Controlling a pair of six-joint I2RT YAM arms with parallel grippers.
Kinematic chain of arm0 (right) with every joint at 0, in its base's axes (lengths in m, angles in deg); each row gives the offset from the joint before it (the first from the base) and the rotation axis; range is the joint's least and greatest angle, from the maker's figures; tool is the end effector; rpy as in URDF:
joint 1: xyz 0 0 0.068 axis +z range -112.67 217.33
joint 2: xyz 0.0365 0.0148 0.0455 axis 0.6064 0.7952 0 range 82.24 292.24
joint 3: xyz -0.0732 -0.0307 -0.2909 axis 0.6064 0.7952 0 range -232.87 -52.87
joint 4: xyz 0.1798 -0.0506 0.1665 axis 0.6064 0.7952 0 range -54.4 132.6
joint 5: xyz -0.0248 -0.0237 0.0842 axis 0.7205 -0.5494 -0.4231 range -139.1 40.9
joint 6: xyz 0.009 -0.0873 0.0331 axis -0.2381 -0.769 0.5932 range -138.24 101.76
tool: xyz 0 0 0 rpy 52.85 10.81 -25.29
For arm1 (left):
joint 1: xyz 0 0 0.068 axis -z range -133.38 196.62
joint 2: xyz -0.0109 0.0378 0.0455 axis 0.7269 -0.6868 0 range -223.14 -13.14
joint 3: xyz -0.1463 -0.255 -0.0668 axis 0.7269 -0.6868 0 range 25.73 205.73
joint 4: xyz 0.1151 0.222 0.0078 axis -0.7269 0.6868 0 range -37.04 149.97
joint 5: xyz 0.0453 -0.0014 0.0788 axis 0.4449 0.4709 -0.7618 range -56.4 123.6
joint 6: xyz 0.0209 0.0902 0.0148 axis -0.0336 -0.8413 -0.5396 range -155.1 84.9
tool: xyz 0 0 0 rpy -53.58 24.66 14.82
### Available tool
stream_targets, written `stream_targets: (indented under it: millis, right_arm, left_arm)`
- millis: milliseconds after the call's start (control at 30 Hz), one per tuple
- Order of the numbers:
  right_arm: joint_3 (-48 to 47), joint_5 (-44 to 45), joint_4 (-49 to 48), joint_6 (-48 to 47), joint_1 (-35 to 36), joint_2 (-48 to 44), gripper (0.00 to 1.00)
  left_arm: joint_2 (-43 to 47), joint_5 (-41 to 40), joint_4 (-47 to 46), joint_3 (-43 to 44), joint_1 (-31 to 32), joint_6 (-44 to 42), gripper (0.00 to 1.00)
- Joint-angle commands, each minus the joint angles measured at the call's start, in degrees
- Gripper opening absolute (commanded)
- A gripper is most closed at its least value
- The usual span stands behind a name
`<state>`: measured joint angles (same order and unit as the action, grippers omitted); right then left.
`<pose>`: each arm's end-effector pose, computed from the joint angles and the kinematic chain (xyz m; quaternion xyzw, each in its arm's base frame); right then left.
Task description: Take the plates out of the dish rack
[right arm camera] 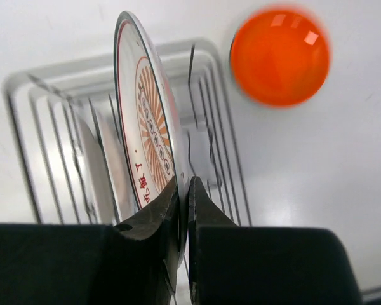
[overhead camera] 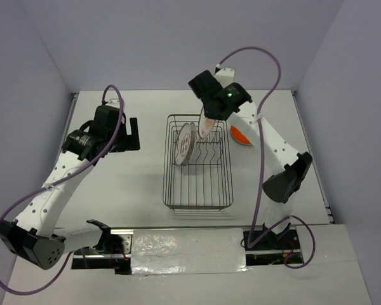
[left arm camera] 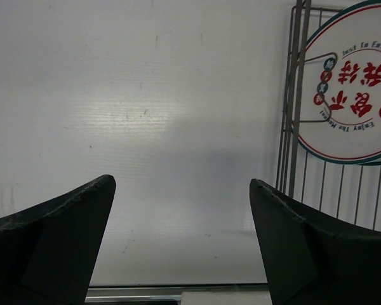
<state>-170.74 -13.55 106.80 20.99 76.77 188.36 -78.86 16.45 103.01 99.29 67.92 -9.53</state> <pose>0.3325 0.2098 0.3786 0.0787 0.9188 -0.0688 0.3807 0.2294 -0.0627 0.3683 -0.0940 0.9012 -0.0342 0.4217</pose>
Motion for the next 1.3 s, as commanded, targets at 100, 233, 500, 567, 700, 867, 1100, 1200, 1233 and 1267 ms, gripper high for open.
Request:
stream_targets:
  millis: [100, 233, 500, 567, 700, 867, 1100, 1200, 1233, 1267]
  right_arm:
    - [-6.25, 16.38, 11.42, -1.60, -1.73, -10.13, 0.00]
    - [-6.95, 12.82, 8.45, -5.80, -2.61, -14.44, 0.00]
    - [27.67, -53.43, -46.12, -10.49, -11.92, -36.33, 0.00]
    - [29.09, -60.14, -49.83, -9.00, -12.46, -36.26, 0.00]
    - [31.11, -67.01, -55.98, -5.65, -12.46, -34.76, 0.00]
    - [29.54, -64.66, -53.37, -5.82, -12.46, -29.85, 0.48]
    - [16.19, -20.89, -19.11, -6.96, -7.81, -19.56, 0.90]
    - [10.75, -13.79, -13.40, -7.50, -3.77, -15.80, 0.86]
    - [9.25, -12.27, -11.54, -7.32, -2.89, -14.64, 0.81]
    - [7.93, -9.82, -10.04, -7.23, -1.49, -12.20, 0.77]
  left_arm:
    - [-5.82, 5.80, -3.81, 10.71, -0.03, 1.77, 1.00]
    - [-10.04, 20.27, -9.24, 17.13, -0.03, 2.74, 1.00]
    - [-15.57, 46.85, -27.02, 19.60, -0.29, 8.89, 0.99]
    - [-16.72, 49.04, -26.23, 19.87, -0.99, 8.72, 1.00]
    - [-18.66, 48.53, -24.12, 18.91, -2.14, 8.45, 0.90]
    - [-16.91, 49.94, -26.92, 14.52, -7.40, 11.26, 0.00]
    - [-14.27, 29.02, -18.21, 1.08, -25.32, 17.24, 0.01]
    - [-15.76, 26.57, -23.75, -5.96, -29.99, 16.54, 0.01]
    - [-16.28, 26.29, -26.98, -9.02, -31.83, 16.71, 0.01]
    - [-17.86, 27.42, -29.10, -10.61, -32.72, 16.89, 0.01]
